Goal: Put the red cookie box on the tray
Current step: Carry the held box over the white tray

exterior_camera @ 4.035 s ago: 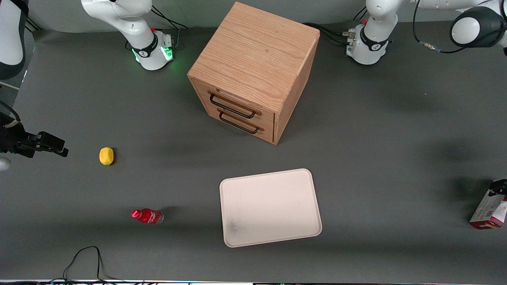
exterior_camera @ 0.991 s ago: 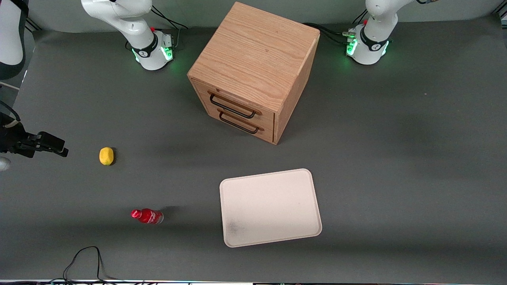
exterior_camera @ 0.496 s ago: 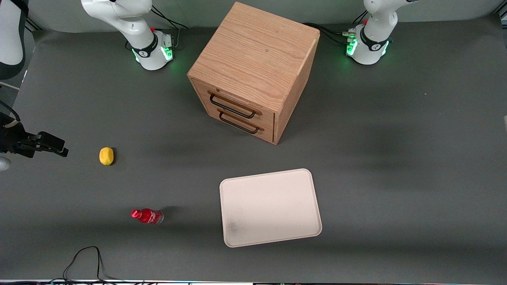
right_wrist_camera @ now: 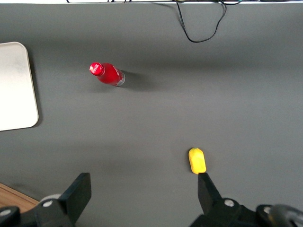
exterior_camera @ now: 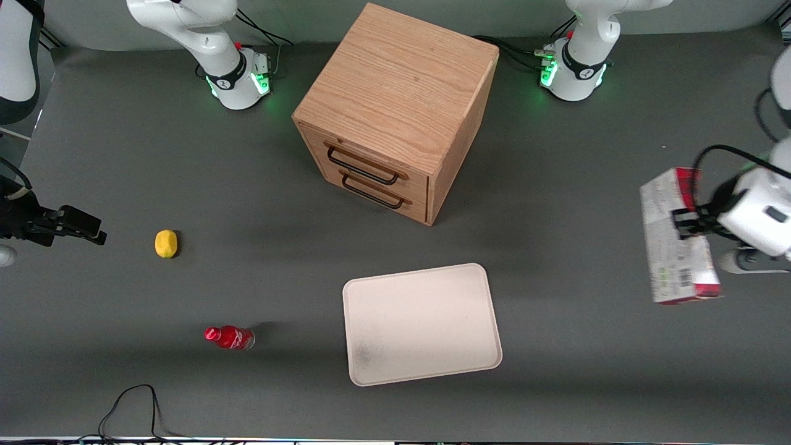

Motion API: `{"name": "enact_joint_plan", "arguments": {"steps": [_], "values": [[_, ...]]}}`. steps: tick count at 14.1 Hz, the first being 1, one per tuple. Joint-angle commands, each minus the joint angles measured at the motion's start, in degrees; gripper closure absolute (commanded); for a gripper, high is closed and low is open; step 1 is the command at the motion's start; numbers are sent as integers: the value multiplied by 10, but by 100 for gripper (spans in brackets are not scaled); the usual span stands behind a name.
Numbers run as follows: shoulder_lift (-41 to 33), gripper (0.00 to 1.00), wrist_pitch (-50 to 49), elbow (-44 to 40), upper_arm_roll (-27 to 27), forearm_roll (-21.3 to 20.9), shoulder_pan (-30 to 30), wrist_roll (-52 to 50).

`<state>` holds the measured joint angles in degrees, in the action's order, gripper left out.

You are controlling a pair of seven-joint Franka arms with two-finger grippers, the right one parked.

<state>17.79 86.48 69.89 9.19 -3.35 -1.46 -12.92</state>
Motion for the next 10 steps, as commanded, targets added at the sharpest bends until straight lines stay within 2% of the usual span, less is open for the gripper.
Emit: {"name": "enact_joint_plan", "arguments": {"steps": [1, 5, 10], "values": [[-36, 100, 28, 39, -14, 22, -55, -93], [-29, 100, 36, 39, -14, 12, -135, -203], [11, 100, 35, 2, -13, -14, -187, -292]]}}
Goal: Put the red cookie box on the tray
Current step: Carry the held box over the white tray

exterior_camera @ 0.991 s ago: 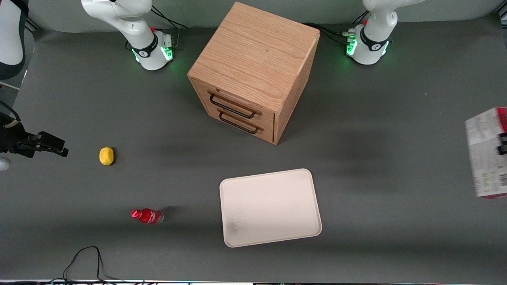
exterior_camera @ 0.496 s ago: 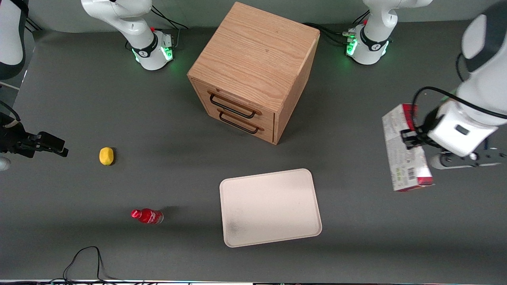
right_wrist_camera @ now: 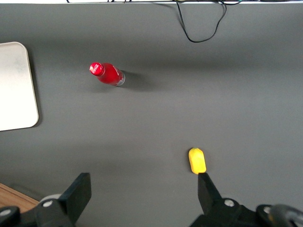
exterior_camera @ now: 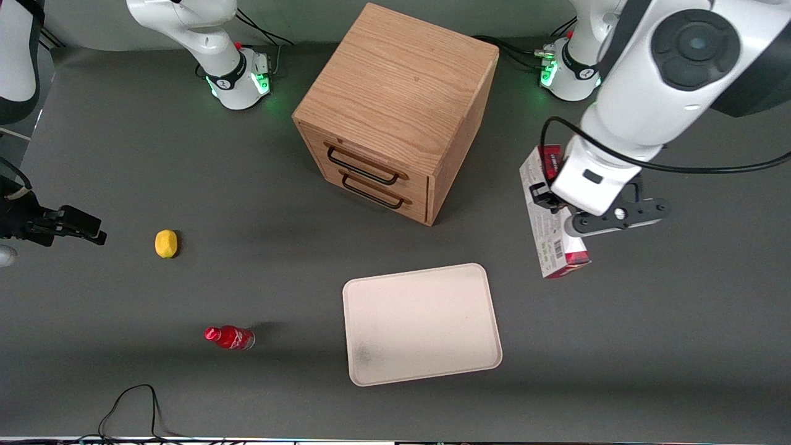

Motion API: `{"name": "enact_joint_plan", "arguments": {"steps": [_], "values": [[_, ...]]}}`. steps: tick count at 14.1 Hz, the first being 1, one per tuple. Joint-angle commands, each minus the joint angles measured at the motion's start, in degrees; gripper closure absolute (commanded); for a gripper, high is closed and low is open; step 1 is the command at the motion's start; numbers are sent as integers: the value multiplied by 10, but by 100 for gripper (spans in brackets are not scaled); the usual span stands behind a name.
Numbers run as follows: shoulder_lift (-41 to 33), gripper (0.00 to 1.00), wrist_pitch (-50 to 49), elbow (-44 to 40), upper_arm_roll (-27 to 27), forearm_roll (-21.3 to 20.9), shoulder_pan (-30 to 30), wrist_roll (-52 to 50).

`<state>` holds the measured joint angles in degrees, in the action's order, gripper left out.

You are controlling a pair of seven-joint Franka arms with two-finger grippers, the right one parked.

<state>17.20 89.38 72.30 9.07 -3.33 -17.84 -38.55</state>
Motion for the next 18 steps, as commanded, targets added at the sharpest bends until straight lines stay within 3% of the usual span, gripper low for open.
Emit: {"name": "enact_joint_plan", "arguments": {"steps": [1, 10, 18], "values": [[29, 100, 4, -39, -12, -19, -31, -49], [166, 100, 10, -167, -13, -54, -68, -83], [265, 100, 124, -174, -24, -55, -64, -83]]}}
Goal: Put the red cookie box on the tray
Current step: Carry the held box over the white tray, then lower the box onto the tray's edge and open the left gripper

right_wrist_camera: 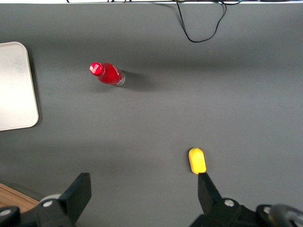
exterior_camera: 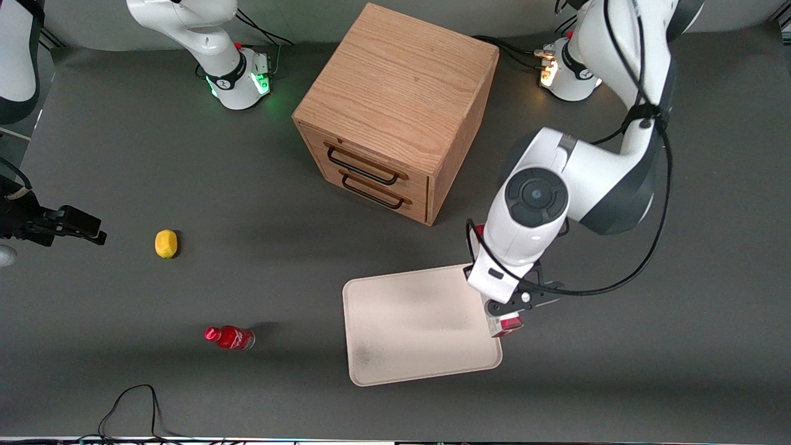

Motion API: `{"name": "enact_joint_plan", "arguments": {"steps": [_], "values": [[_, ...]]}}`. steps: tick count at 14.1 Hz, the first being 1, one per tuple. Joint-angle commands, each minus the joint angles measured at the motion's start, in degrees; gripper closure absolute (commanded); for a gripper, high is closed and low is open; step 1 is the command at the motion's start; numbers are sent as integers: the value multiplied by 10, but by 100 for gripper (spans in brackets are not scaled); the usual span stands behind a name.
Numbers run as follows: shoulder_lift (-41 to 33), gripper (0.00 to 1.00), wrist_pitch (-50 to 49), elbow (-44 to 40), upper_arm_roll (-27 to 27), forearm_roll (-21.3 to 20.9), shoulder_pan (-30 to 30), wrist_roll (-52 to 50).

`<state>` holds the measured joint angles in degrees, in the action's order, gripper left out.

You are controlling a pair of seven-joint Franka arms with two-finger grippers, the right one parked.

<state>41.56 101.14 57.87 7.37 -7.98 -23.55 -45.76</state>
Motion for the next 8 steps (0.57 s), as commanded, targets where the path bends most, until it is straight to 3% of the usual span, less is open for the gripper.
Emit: {"name": "enact_joint_plan", "arguments": {"steps": [1, 8], "values": [[31, 100, 16, -29, -8, -9, -7, -11], [93, 100, 100, -16, -8, -12, 9, -11]]}}
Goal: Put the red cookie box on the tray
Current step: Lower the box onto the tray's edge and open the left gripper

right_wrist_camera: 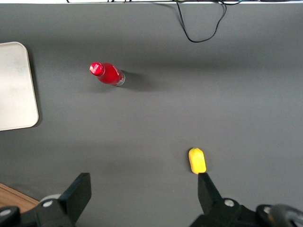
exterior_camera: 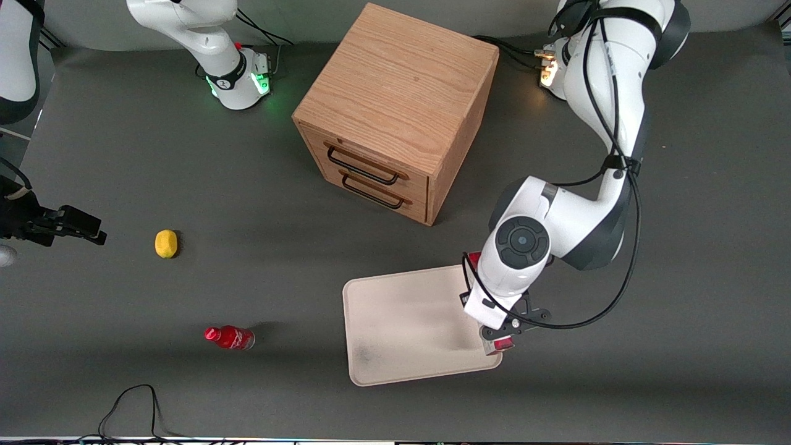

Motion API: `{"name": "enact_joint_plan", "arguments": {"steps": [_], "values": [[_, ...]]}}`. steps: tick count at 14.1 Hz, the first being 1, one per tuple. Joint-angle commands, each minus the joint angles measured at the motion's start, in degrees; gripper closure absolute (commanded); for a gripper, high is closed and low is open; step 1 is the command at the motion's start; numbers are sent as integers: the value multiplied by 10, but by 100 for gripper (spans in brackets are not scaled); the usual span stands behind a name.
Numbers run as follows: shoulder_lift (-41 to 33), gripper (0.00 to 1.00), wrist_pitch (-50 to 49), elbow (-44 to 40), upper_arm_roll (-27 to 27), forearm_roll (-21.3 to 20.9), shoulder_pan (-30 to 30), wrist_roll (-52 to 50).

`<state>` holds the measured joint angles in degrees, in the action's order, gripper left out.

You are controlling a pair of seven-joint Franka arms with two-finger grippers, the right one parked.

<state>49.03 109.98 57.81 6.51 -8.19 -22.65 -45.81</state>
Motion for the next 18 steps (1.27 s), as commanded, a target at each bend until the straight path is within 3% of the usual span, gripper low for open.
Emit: {"name": "enact_joint_plan", "arguments": {"steps": [1, 10, 13, 14, 15, 16, 18], "values": [[23, 100, 25, -9, 0, -13, 0, -11], [44, 100, 72, 26, 0, -35, -2, -25], [45, 100, 76, 38, 1, -62, -3, -44], [44, 91, 83, 38, 1, -62, -3, -42], [44, 38, 88, 38, 1, -62, -2, -40], [44, 0, 88, 38, 1, -63, -2, -41], [42, 0, 88, 38, 1, -63, -2, -43]]}}
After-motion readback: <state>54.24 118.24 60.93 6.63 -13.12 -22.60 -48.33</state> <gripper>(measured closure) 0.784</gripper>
